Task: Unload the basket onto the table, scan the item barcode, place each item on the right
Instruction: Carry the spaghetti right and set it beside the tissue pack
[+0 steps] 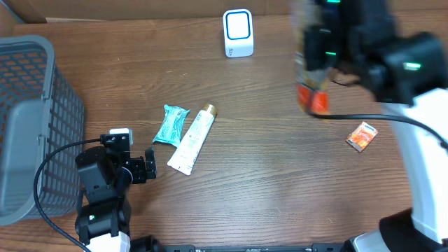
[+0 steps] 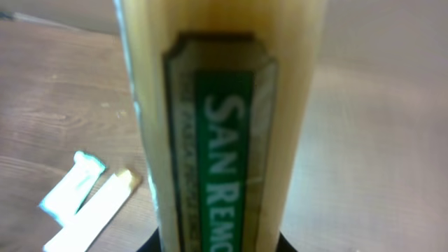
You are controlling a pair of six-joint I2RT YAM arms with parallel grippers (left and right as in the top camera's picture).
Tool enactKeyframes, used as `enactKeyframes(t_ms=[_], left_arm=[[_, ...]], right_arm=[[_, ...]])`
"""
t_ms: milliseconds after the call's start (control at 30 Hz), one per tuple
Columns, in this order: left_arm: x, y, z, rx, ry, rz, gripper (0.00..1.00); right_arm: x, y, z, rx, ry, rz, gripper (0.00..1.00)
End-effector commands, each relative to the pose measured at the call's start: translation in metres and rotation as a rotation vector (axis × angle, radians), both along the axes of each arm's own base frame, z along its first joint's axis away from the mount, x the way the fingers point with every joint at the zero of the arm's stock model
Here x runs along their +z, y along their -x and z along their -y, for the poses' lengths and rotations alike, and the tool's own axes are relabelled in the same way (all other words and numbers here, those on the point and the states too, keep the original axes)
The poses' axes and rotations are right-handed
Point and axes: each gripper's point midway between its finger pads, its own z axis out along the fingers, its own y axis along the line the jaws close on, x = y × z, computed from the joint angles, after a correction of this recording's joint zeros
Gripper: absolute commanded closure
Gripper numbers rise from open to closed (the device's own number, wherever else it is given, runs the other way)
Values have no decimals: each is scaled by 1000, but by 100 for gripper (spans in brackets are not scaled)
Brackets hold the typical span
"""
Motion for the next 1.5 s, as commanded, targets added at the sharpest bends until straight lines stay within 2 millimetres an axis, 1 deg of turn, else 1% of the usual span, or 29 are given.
enactKeyframes(t_ms=[0,67,133,300,400,500,633,833,900,1000,1033,1100,1133,1167,1200,1267,1333,1400,1467], left_arm=[[-1,0,1,-18,-4,-1,0],[-1,0,1,-18,-4,-1,0],[-1,0,1,-18,-4,-1,0],[-1,0,1,-18,-4,0,0],[-1,0,1,-18,-4,0,0],[-1,0,1,-18,-4,0,0],[-1,0,1,-18,-4,0,0],[-1,0,1,-18,-4,-1,0],[-1,0,1,-18,-4,-1,0],[-1,0,1,-18,-4,0,0],[-1,0,1,-18,-4,0,0],[-1,0,1,-18,-4,0,0],[-1,0,1,-18,-4,0,0],[-1,0,1,-18,-4,0,0],[-1,0,1,-18,-4,0,0],[-1,0,1,-18,-4,0,0],[-1,0,1,-18,-4,0,0],[-1,0,1,-18,-4,-1,0],[-1,0,1,-18,-4,-1,0]], right_arm=[[-39,-1,26,-196,-171,-222,96],[-64,3,46,-251,-170,-323,96],[-88,5,58,-270,-182,-403,96],[-149,4,64,-213,-334,-548,96],[-185,2,75,-237,-432,-591,96],[-215,1,89,-269,-496,-603,96],[-239,-1,106,-303,-567,-587,96],[-266,0,145,-442,-613,-566,96],[-274,-1,154,-455,-611,-543,89],[-284,-3,164,-425,-583,-507,83],[-287,-3,165,-406,-567,-499,75],[-289,-4,168,-368,-525,-479,47],[-290,-5,170,-366,-509,-473,28],[-290,-5,171,-369,-506,-473,16],[-289,-4,172,-375,-510,-476,13],[-285,-2,174,-422,-539,-502,12],[-274,0,172,-429,-561,-523,12],[-258,2,172,-430,-560,-534,12],[-235,2,168,-418,-555,-525,13]])
